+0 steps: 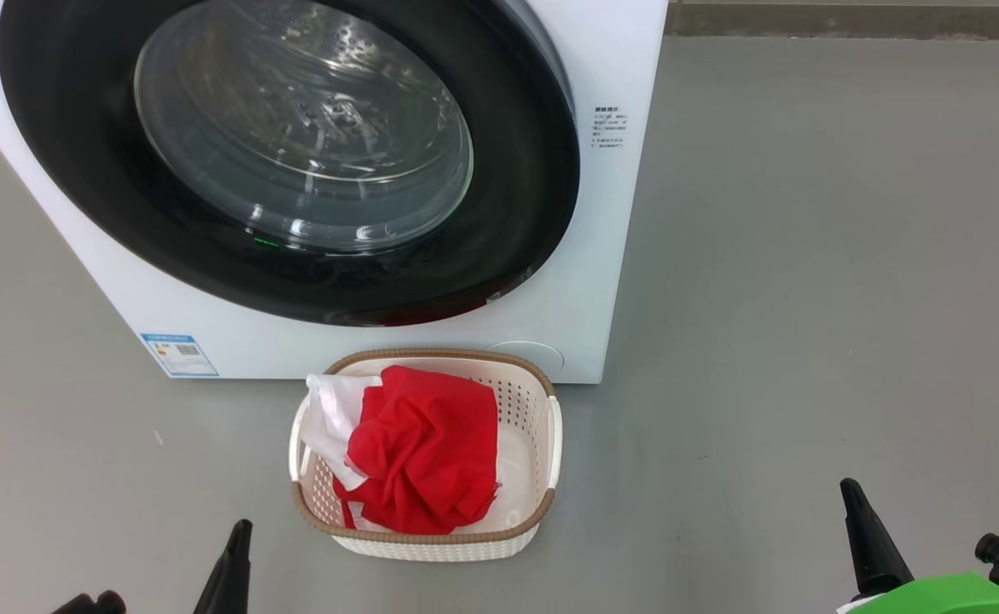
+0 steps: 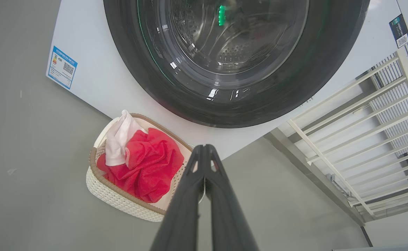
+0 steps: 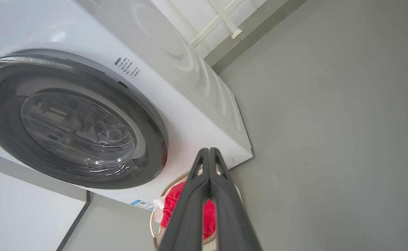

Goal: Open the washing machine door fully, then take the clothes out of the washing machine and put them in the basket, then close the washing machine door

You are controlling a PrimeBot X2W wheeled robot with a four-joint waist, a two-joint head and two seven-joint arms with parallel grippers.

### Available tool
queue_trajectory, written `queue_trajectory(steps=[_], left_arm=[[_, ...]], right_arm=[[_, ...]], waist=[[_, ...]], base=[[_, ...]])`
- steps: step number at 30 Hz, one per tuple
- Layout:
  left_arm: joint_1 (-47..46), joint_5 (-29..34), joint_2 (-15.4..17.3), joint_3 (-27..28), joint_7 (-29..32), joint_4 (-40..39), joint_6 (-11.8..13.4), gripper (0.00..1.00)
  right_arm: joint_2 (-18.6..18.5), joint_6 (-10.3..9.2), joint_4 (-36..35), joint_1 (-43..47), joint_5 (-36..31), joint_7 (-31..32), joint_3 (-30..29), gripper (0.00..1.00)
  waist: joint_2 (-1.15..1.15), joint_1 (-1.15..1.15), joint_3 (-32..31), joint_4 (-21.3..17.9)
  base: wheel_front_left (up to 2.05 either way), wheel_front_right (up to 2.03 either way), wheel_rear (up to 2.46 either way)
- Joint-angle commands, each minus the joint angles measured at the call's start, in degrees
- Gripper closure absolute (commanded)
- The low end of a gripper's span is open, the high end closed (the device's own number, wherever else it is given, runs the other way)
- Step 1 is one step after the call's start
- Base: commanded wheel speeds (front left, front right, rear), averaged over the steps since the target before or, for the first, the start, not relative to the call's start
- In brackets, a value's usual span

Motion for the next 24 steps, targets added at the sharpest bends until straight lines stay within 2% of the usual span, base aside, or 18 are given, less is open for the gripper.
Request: queue_trajectory(steps=[1, 24], left_arm=[[-2.4, -1.6, 0.5, 1.5, 0.4, -1.3, 0.0, 1.0], [-3.9, -14.9, -0.6, 3.7, 4.2, -1.4, 0.0, 1.0]], right_arm=[[-1.1, -0.02, -1.6, -2.4, 2.2, 0.3, 0.2, 1.0], [-1.4, -0.03, -1.8, -5.1, 15.8, 4.1, -0.2, 1.0]], waist=[[0.0, 0.0, 0.0, -0.1], [0.0, 0.0, -0.8, -0.9]], base=[[0.0, 0.0, 0.0], [0.0, 0.0, 0.0]])
